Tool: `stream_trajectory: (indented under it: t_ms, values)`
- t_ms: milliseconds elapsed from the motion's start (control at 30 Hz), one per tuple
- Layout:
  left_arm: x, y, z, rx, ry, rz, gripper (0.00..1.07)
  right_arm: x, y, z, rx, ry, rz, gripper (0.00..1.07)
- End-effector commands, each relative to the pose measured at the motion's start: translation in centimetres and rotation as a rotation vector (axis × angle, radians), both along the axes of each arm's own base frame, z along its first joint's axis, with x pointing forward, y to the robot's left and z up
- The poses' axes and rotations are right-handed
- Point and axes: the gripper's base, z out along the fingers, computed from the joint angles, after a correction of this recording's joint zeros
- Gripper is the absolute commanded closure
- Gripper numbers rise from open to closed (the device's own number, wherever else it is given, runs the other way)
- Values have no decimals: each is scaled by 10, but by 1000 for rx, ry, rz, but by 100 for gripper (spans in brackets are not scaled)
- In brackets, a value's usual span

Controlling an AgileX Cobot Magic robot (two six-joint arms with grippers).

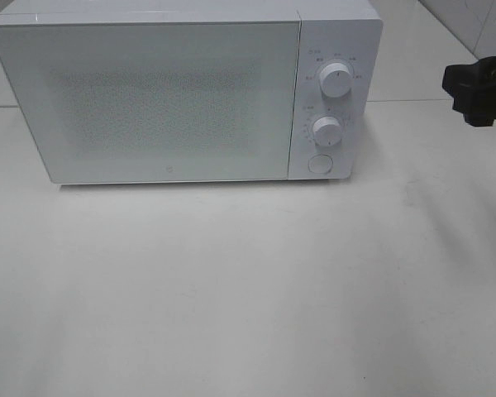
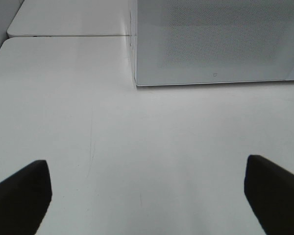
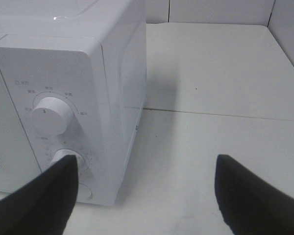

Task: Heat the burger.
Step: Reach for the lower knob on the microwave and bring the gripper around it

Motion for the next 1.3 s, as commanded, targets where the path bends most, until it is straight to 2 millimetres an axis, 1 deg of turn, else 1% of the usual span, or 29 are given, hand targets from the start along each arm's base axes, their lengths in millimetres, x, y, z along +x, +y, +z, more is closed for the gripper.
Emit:
stream_trajectory:
  t_ms: [33,67,133,200,233,300,333,367,433,467,533,633,700,733,800,867,900,967,1000,1033,1100,1133,1167,1300]
  values:
    - [-3,0,0,-3,-24,1,6,8,-4,-11,-17,-59,-39,33]
    - [-3,0,0,-3,-24,1,6,8,-4,-11,-17,-59,-39,33]
    - [-3,0,0,-3,-24,1,6,9,-2,-21,-28,-87,-60,33]
    - [-3,0,0,-3,-24,1,6,9,1,-24,-33,-93,-57,33]
    - [-3,0,0,-3,-24,1,6,9,9,-31,-42,-95,-56,33]
    - [-3,0,0,-3,-24,1,6,10,12,-34,-45,-92,-53,33]
    - [-3,0,0,-3,-24,1,6,10,20,-39,-45,-87,-60,33]
    - [-3,0,0,-3,-24,1,6,10,20,-39,-45,-87,-60,33]
    - [-3,0,0,-3,-24,1,6,11,29,-45,-47,-84,-64,33]
    - [-3,0,0,-3,-24,1,6,11,29,-45,-47,-84,-64,33]
    - [-3,0,0,-3,-24,1,6,9,45,-55,-47,-83,-72,33]
    - [-3,0,0,-3,-24,1,6,9,49,-56,-47,-85,-75,33]
    - [-3,0,0,-3,-24,1,6,4,61,-62,-26,-91,-98,33]
    - [-3,0,0,-3,-24,1,6,4,61,-62,-26,-91,-98,33]
    - [-3,0,0,-3,-24,1,6,-1,71,-66,-10,-95,-119,33]
    - [-3,0,0,-3,-24,1,6,-2,74,-67,-8,-97,-128,33]
    - [-3,0,0,-3,-24,1,6,-4,81,-70,-15,-86,-140,33]
    - [-3,0,0,-3,-24,1,6,-5,84,-71,-20,-79,-146,33]
    - [-3,0,0,-3,-24,1,6,-5,92,-73,-36,-78,-137,33]
    - [-3,0,0,-3,-24,1,6,-5,92,-73,-36,-78,-137,33]
    - [-3,0,0,-3,-24,1,6,-3,104,-77,-44,-79,-119,33]
    - [-3,0,0,-3,-24,1,6,-3,104,-77,-44,-79,-119,33]
    - [-3,0,0,-3,-24,1,6,-1,109,-79,-41,-77,-111,33]
    - [-3,0,0,-3,-24,1,6,3,111,-83,-22,-83,-130,33]
